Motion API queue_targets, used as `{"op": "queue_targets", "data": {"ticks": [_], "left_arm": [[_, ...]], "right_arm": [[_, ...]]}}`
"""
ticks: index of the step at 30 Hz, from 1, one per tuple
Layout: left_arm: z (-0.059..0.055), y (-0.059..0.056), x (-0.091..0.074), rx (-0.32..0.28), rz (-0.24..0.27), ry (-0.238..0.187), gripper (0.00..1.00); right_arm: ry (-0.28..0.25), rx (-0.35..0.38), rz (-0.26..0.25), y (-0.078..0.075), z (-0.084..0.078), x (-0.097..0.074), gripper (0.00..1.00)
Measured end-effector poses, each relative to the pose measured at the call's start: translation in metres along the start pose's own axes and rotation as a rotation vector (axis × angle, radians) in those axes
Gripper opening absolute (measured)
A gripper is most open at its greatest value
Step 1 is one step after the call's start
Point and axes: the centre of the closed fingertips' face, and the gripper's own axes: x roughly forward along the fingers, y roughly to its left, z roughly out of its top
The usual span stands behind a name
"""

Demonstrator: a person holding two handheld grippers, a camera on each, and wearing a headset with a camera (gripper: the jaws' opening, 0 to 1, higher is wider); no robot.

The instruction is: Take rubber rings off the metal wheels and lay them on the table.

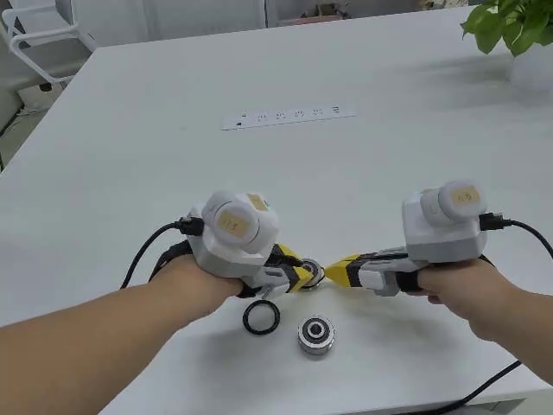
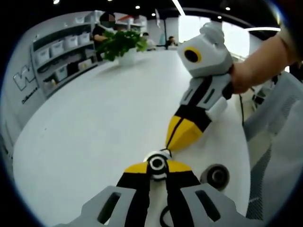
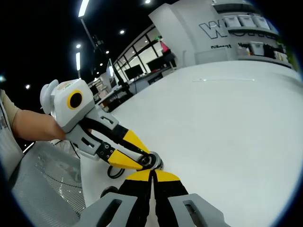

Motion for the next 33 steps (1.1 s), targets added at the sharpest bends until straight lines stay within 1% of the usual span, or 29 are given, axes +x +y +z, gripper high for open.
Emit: {"op": "queue_targets", "data": {"ticks": [12,13,14,15,16,17,19,21,23,26,28,29,32,33], "left_arm": [[0.000,0.000,0.001,0.008,0.001,0.004,0.12],[0.000,0.000,0.001,0.007,0.003,0.005,0.12],[0.000,0.001,0.001,0.006,0.006,0.005,0.12],[0.000,0.001,0.001,0.005,0.008,0.005,0.12],[0.000,0.001,0.001,0.002,0.009,0.003,0.12],[0.000,0.001,0.002,0.000,0.008,0.004,0.12],[0.000,0.001,0.002,-0.002,0.007,0.006,0.12],[0.000,0.001,0.002,-0.003,0.008,0.005,0.12],[0.000,0.001,0.002,-0.005,0.010,0.003,0.12],[0.000,0.001,0.002,-0.006,0.010,0.002,0.12],[0.000,0.001,0.002,-0.005,0.009,0.001,0.12],[0.000,0.001,0.002,-0.005,0.009,0.001,0.12],[0.001,0.001,0.002,-0.005,0.008,0.000,0.12],[0.001,0.001,0.002,-0.005,0.008,0.000,0.12]], "right_arm": [[0.002,0.012,-0.003,0.003,0.003,-0.001,0.00],[-0.079,0.029,0.101,0.022,0.018,-0.001,0.00],[-0.149,0.123,0.098,0.024,0.034,-0.002,0.00],[-0.152,0.109,0.070,0.021,0.039,-0.004,0.00],[-0.122,0.050,0.056,0.023,0.041,-0.005,0.00],[-0.106,-0.001,0.062,0.025,0.042,-0.003,0.00],[-0.113,0.008,0.061,0.028,0.047,-0.002,0.00],[-0.116,-0.001,0.057,0.027,0.046,-0.002,0.00],[-0.103,-0.022,0.041,0.022,0.040,-0.002,0.00],[-0.080,-0.029,0.036,0.017,0.027,-0.003,0.00],[-0.064,-0.043,0.035,0.016,0.022,-0.003,0.00],[-0.056,-0.058,0.027,0.014,0.019,-0.003,0.00],[-0.049,-0.064,0.031,0.011,0.018,-0.002,0.00],[-0.040,-0.079,0.031,0.010,0.017,-0.001,0.00]]}}
